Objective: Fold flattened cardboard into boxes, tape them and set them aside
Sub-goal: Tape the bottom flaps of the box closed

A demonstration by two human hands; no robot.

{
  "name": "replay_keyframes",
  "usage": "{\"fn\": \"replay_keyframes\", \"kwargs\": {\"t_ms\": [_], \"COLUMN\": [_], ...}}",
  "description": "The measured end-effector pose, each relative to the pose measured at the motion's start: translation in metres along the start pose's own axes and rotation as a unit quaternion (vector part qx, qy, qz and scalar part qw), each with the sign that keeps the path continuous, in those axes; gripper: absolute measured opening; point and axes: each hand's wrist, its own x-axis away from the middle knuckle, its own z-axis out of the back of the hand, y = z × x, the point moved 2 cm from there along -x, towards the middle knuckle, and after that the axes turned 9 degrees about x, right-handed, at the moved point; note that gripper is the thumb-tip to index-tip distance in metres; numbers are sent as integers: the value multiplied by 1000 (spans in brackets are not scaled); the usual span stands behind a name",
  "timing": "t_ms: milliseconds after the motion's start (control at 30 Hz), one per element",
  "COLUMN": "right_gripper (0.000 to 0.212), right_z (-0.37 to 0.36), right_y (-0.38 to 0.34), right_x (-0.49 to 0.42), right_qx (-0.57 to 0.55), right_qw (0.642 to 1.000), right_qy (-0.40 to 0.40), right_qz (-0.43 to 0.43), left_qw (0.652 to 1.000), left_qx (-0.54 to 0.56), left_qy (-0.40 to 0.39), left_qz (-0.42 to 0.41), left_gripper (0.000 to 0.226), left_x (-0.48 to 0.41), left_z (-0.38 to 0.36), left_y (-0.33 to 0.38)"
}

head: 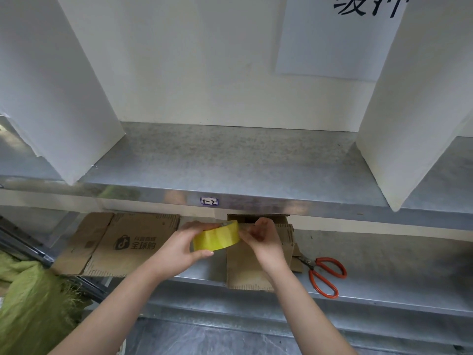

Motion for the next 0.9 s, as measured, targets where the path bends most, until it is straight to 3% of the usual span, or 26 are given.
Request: {"fn": "replay_keyframes", "kwargs": {"t_ms": [167, 333, 433, 500, 700, 900], "right_gripper": [3, 12, 10, 11, 24, 24], "right_z": [4, 19, 28, 33, 52, 73], "right_y": [3, -8, -21, -27, -43, -43], "right_x": [1, 4, 8, 8, -5, -9], "right_qx": [138, 168, 234, 214, 273, 302], "right_qw": [990, 984, 969, 972, 961, 953], "right_qy": [3, 42, 5, 12, 19, 37], "right_qz": [14, 47, 83, 94, 48, 6], "left_qw": [999, 993, 986, 985, 973, 993], "left_qx": [-41, -105, -158, -163, -222, -116], "left_qy": [1, -9, 7, 18, -27, -11], "left_qz": [-25, -54, -45, -56, -60, -36], "left_gripper": [49, 56, 65, 64, 68, 55], "left_x": [1, -4, -11, -16, -31, -39], "left_z": [-4, 0, 16, 23, 13, 7], "left_y": [9, 15, 15, 23, 40, 34]}}
